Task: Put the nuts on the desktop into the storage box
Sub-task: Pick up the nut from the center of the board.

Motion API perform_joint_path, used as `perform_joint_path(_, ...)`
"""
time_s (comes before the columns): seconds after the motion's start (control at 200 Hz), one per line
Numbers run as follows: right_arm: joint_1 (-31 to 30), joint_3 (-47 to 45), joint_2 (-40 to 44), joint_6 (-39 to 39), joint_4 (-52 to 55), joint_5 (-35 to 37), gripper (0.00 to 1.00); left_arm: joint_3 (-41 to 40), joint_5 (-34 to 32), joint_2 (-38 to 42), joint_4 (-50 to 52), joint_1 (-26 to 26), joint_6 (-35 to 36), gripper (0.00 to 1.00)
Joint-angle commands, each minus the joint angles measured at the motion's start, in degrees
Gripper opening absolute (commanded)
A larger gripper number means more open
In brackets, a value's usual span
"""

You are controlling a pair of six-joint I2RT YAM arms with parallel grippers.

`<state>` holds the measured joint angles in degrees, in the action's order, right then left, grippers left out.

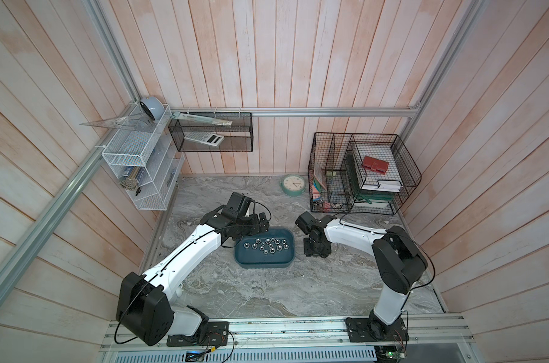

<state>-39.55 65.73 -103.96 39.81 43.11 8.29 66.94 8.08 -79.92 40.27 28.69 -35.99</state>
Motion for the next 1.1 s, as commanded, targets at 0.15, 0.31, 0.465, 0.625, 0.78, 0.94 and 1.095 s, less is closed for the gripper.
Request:
perform_joint_path(0.15, 0.1, -0.3, -1.9, -1.0, -0.2, -2.6, 0.38, -0.2, -0.5, 1.6, 0.0, 0.2, 0.5, 1.0)
perform_joint_path(0.31, 0.1, -0.3, -1.9, -1.1, -0.4, -3.1, 0.3, -0.3, -0.5, 1.6, 0.0, 0.3, 0.4, 1.0)
perform_joint_path(0.465, 0.1, -0.4, -2.0, -1.0, -0.4, -3.1, 0.25, -0.4, -0.6, 1.9, -0.1, 0.3, 0.4, 1.0)
perform_joint_path(0.625, 0.1, -0.1, -0.9, -1.1, 0.0, -2.4, 0.2, -0.5, -0.8, 2.0, -0.1, 0.3, 0.4, 1.0)
perform_joint_path(0.78, 0.1, 1.6, 0.5, -1.5, 1.7, -1.0, 0.19, -0.4, -1.0, 1.9, -0.1, 0.3, 0.2, 1.0)
perform_joint_path(0.94, 0.0, 5.3, 2.2, -2.8, 4.2, -0.2, 0.19, -0.5, -1.7, 2.5, 0.1, 0.2, 0.1, 1.0)
perform_joint_path(1.095, -0.7, 11.3, 2.6, -5.1, 6.5, 0.8, 0.19, -1.2, -3.3, 4.0, 0.6, 0.2, -0.1, 1.0)
